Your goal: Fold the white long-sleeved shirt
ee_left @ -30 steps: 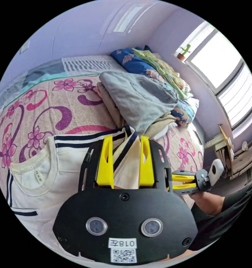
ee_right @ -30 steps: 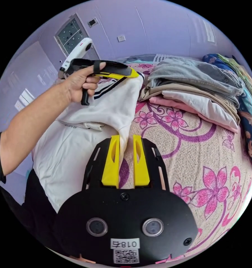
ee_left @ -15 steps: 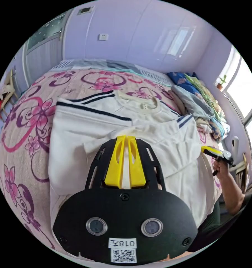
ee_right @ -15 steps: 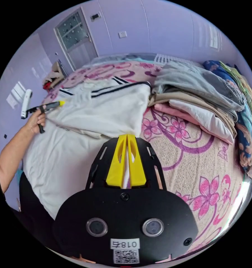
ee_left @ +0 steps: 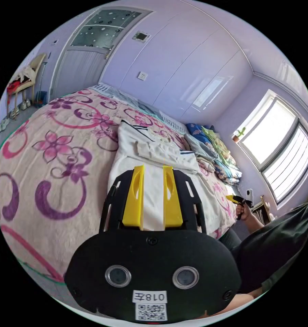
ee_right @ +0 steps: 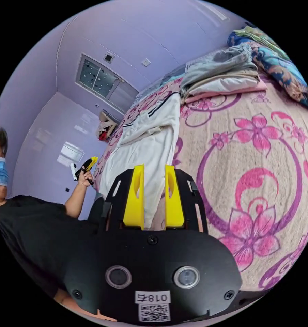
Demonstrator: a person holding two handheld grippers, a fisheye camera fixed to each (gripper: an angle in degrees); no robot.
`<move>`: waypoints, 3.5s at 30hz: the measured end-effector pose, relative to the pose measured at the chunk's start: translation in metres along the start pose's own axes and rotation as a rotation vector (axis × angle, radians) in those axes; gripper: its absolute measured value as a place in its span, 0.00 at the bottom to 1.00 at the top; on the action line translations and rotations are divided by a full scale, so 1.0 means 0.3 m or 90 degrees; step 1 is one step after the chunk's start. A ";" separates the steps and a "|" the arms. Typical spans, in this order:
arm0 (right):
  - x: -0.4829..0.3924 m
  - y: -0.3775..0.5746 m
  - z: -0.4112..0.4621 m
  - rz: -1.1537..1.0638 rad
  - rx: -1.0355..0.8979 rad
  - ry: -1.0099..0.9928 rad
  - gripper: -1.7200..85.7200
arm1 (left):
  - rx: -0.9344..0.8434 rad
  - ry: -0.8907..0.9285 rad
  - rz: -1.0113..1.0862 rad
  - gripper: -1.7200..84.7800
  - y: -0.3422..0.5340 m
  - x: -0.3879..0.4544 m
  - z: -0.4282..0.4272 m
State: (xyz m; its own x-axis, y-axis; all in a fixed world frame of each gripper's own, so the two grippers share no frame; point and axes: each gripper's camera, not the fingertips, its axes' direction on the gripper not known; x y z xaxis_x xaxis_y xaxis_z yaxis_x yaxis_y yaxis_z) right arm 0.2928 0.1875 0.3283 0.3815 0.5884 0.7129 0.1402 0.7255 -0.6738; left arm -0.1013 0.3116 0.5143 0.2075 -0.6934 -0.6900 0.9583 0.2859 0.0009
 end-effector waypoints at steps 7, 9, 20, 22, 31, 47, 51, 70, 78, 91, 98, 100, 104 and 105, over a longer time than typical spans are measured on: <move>0.162 0.267 -0.008 0.136 -0.072 -0.176 0.13 | 0.040 0.063 -0.143 0.13 0.469 -0.255 -0.228; 0.207 0.299 0.006 0.166 -0.079 -0.184 0.13 | 0.068 0.101 -0.173 0.14 0.565 -0.323 -0.247; 0.271 0.340 0.045 0.178 -0.101 -0.292 0.11 | -0.033 0.120 -0.133 0.16 0.699 -0.430 -0.159; 0.269 0.331 0.043 0.176 -0.105 -0.294 0.11 | -0.038 0.113 -0.126 0.16 0.711 -0.435 -0.146; 0.323 0.387 -0.051 0.193 -0.096 -0.246 0.11 | -0.167 0.028 -0.067 0.16 0.729 -0.451 0.041; 0.337 0.435 -0.037 0.195 -0.085 -0.279 0.11 | -0.106 0.214 -0.205 0.16 0.921 -0.714 0.149; 0.336 0.451 -0.036 0.197 -0.085 -0.278 0.11 | -0.125 0.222 -0.197 0.17 0.922 -0.738 0.184; 0.325 0.535 -0.031 0.212 -0.051 -0.288 0.12 | -0.049 0.392 -0.213 0.15 1.059 -0.893 0.223; 0.300 0.553 -0.008 0.207 -0.050 -0.295 0.15 | -0.023 0.331 -0.203 0.14 1.049 -0.873 0.273; 0.248 0.562 0.037 0.193 -0.052 -0.306 0.15 | -0.172 0.332 -0.150 0.16 0.994 -0.774 0.359; 0.229 0.565 0.071 0.201 -0.052 -0.290 0.15 | -0.119 0.410 -0.152 0.10 0.984 -0.754 0.385; 0.222 0.565 0.071 0.202 -0.054 -0.276 0.15 | -0.135 0.377 -0.171 0.07 0.987 -0.748 0.406; 0.193 0.558 0.073 0.186 -0.074 -0.234 0.15 | -0.132 0.366 -0.205 0.02 1.010 -0.752 0.410; 0.191 0.557 0.074 0.186 -0.075 -0.233 0.15 | -0.123 0.368 -0.201 0.01 1.011 -0.746 0.394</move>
State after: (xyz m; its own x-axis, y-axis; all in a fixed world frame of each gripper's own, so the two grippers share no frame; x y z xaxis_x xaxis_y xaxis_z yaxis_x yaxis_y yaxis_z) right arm 0.3177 0.3503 0.2608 0.0770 0.8637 0.4981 0.1864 0.4783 -0.8582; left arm 0.1660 0.4753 0.7545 -0.2662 -0.3134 -0.9116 0.8921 0.2782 -0.3561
